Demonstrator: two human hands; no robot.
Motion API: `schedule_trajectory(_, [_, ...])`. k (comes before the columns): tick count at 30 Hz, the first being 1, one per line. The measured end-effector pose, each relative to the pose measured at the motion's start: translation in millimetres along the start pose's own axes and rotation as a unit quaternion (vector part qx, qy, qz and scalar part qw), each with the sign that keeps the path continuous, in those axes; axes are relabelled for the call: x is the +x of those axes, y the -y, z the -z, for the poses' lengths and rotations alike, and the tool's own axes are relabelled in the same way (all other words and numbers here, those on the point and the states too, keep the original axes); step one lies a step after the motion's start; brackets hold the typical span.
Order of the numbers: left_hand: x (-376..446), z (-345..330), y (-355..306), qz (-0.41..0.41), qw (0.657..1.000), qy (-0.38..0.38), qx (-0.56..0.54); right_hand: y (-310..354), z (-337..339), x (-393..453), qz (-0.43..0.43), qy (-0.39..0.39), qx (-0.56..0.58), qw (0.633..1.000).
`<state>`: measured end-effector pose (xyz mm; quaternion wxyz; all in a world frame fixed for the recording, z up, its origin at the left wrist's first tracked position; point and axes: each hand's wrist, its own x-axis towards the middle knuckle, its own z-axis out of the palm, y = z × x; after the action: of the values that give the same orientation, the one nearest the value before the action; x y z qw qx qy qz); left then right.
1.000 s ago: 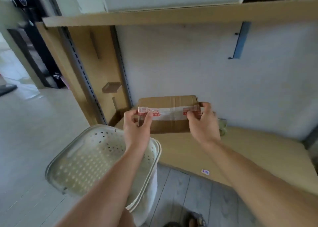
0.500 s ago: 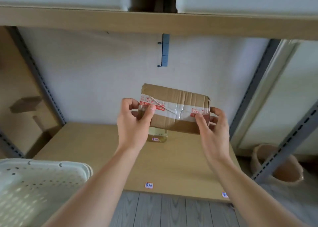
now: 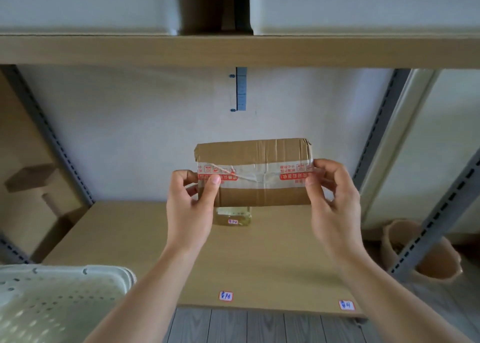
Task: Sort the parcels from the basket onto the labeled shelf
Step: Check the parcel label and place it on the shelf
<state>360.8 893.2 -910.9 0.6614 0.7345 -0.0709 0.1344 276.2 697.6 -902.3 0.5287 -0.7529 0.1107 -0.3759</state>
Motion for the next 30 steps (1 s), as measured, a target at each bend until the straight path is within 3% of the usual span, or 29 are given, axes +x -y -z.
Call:
schedule_trajectory(5, [8.7,11.4,-3.8,-0.002,1.0,-0.026,0.001,1.9,0.0,5.4,-0.019,0.119,0.076,0.99])
schedule_trajectory(8, [6.7,21.6,0.4,-0.015,1.0,-0.024,-0.002,7.0,0.1,-3.4,0.005,0.158,0.055,0.986])
schedule_trajectory(11, [1.1,31.2,1.7,-0.021,1.0,-0.003,-0.001,7.4,-2.0,-12.6,0.044,0.159,0.009,0.986])
schedule_trajectory(20, [-3.9,42.2,-0.2,-0.054,0.998,0.014,0.036,-2.7,-3.9,-7.5,-0.03,0.178,0.076,0.981])
schedule_trajectory(30, [-2.3,31.3,-0.5,-0.021,0.997,0.073,-0.007,15.0,16.5,2.5,-0.013,0.124,0.061,0.99])
